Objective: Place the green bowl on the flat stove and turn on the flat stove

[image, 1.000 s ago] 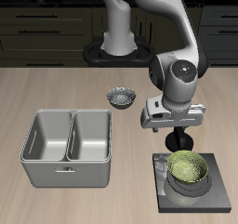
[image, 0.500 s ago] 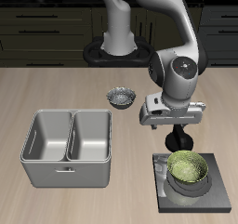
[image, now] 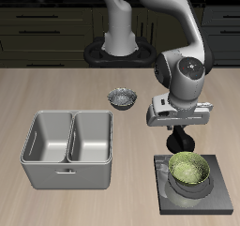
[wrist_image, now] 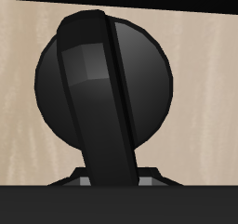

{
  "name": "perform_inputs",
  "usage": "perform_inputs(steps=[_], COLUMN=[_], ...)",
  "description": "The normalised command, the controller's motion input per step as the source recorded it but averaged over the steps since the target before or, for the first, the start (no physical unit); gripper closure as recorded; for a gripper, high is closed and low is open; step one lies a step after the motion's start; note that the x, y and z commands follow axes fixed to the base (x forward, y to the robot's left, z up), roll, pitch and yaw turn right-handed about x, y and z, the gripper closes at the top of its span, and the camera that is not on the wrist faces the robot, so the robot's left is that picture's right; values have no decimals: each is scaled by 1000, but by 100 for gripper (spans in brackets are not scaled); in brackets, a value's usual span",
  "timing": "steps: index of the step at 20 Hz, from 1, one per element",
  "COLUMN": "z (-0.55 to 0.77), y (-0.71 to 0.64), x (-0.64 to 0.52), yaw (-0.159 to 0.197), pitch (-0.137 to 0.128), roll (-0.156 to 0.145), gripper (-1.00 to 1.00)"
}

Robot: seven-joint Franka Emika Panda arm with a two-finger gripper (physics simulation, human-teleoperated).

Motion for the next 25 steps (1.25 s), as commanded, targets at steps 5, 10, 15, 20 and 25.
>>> perform_inputs(steps=[5,10,15,20,25], z=[106,199,126,101,209], y=[-96,-471,-360,-192,18], x=[14,-20,-62,-98,-47], yaw=[12,5,36,30,27], pitch=[-20,-27,-31,-23,-32], roll=[-2,-52,-24,-8,21], gripper=[100,100,100,100,100])
